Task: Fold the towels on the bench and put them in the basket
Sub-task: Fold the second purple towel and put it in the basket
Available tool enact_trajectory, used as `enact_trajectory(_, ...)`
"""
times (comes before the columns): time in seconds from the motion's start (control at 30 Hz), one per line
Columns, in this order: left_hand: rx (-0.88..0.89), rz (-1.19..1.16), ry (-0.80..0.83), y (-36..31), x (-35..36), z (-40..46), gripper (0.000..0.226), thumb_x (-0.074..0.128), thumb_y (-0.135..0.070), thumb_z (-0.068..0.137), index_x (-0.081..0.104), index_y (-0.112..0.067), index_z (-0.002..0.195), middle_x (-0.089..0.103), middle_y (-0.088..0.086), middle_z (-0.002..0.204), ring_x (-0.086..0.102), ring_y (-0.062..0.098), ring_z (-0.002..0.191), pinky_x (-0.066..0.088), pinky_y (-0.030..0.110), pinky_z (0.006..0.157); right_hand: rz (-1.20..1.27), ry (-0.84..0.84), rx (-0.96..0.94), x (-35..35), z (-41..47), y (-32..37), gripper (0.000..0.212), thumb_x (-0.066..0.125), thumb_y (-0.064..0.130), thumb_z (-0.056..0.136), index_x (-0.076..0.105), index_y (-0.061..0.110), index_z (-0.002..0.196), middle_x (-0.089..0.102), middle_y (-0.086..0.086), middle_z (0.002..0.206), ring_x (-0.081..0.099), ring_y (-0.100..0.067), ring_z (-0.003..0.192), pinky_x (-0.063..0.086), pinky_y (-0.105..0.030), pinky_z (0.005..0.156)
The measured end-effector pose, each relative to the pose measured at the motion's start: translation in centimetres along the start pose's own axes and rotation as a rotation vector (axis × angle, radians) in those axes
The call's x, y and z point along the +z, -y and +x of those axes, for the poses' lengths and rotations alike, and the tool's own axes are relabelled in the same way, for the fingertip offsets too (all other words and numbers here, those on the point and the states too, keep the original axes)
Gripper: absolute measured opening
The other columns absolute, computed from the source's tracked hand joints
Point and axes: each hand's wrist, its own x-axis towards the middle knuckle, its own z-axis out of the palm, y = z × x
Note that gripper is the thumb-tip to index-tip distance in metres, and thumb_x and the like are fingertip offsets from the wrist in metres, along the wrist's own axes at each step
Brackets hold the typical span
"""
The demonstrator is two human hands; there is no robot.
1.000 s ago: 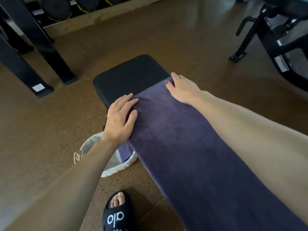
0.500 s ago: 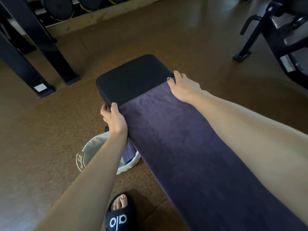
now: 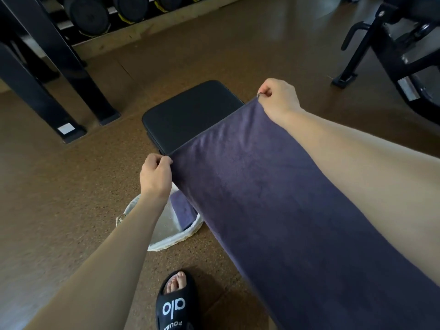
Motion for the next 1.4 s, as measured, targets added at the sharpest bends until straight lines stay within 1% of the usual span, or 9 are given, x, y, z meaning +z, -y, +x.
enact_trajectory(0.1,0.158,-0.014,-0.01,-1.8,-1.1,-1.1,0.011,0.052,-0.015,0.089,0.051,-0.015,0.078,0.047,-0.003,0.075,0.044,0.012,0.07,0.042,0.024,0.061,0.168,-0.035,0.021,-2.3,-0.9,1.0,0.014,0.054,0.014,0.101,0.062,0.023,0.095,0.067,0.0,0.094,0.066,-0.013,0.08,0.052,-0.024,0.073)
enact_trajectory(0.2,0.273,-0.111,0.021,-4.8,-2.0,-3.1,0.023,0.05,-0.007,0.091,0.046,-0.016,0.07,0.042,-0.005,0.069,0.04,0.006,0.062,0.037,0.018,0.05,0.351,-0.066,0.11,-5.3,-2.2,1.4,0.017,0.052,0.009,0.096,0.06,0.022,0.088,0.071,-0.004,0.081,0.071,-0.011,0.063,0.061,-0.024,0.068)
enact_trajectory(0.4,0.418,-0.198,0.266,-11.1,-2.3,-10.7,0.023,0.043,-0.015,0.081,0.034,-0.022,0.061,0.03,-0.007,0.06,0.029,0.011,0.059,0.022,0.031,0.053,0.621,-0.147,0.263,-13.3,-7.4,-0.2,0.012,0.058,0.018,0.093,0.063,0.012,0.084,0.069,-0.007,0.077,0.071,-0.02,0.064,0.064,-0.034,0.073)
enact_trajectory(0.57,0.732,0.039,0.626,-12.9,-0.8,-21.4,0.019,0.042,-0.011,0.079,0.03,-0.012,0.064,0.033,-0.009,0.061,0.031,0.008,0.061,0.026,0.03,0.056,0.659,-0.196,0.395,-19.2,-14.9,-4.8,0.014,0.065,0.001,0.086,0.063,0.01,0.076,0.064,-0.012,0.072,0.064,-0.024,0.066,0.056,-0.028,0.064)
enact_trajectory(0.7,0.943,0.255,0.96,-10.6,1.0,-29.6,0.016,0.046,-0.006,0.081,0.037,-0.006,0.068,0.035,0.01,0.065,0.033,0.021,0.063,0.03,0.036,0.058,0.71,-0.192,0.554,-22.3,-21.2,-9.5,0.02,0.063,-0.007,0.084,0.06,0.011,0.075,0.057,-0.011,0.082,0.058,-0.022,0.073,0.049,-0.025,0.054)
enact_trajectory(0.8,1.085,0.371,1.164,-8.3,2.5,-34.3,0.018,0.047,-0.009,0.083,0.036,-0.01,0.068,0.036,0.005,0.061,0.031,0.01,0.057,0.027,0.03,0.054,0.683,-0.162,0.618,-23.9,-25.9,-13.2,0.019,0.065,-0.006,0.081,0.064,0.012,0.076,0.06,-0.012,0.096,0.058,-0.023,0.083,0.044,-0.025,0.053)
enact_trajectory(0.93,1.307,0.612,1.265,-5.2,3.7,-38.3,0.016,0.045,-0.027,0.082,0.038,-0.02,0.07,0.043,-0.004,0.059,0.04,0.018,0.055,0.033,0.035,0.052,0.666,-0.132,0.611,-25.2,-31.4,-16.4,0.023,0.062,-0.009,0.076,0.066,0.012,0.07,0.064,-0.013,0.096,0.058,-0.026,0.089,0.042,-0.027,0.056)
enact_trajectory(1.1,1.481,0.911,1.324,-1.8,4.4,-40.6,0.015,0.041,-0.036,0.084,0.037,-0.026,0.073,0.044,-0.007,0.066,0.044,0.016,0.055,0.041,0.039,0.053,0.362,-0.013,0.604,-24.5,-36.8,-19.3,0.021,0.064,-0.005,0.084,0.069,0.006,0.101,0.066,-0.017,0.104,0.061,-0.024,0.089,0.054,-0.035,0.077)
enact_trajectory(1.4,1.294,1.16,1.327,-0.3,3.4,-39.5,0.029,0.044,-0.058,0.097,0.042,-0.03,0.087,0.056,-0.012,0.09,0.057,0.014,0.078,0.044,0.035,0.069,0.009,0.202,0.556,-22.1,-39.2,-22.1,0.024,0.067,0.012,0.087,0.06,0.021,0.108,0.062,-0.005,0.11,0.057,-0.02,0.093,0.044,-0.031,0.069)
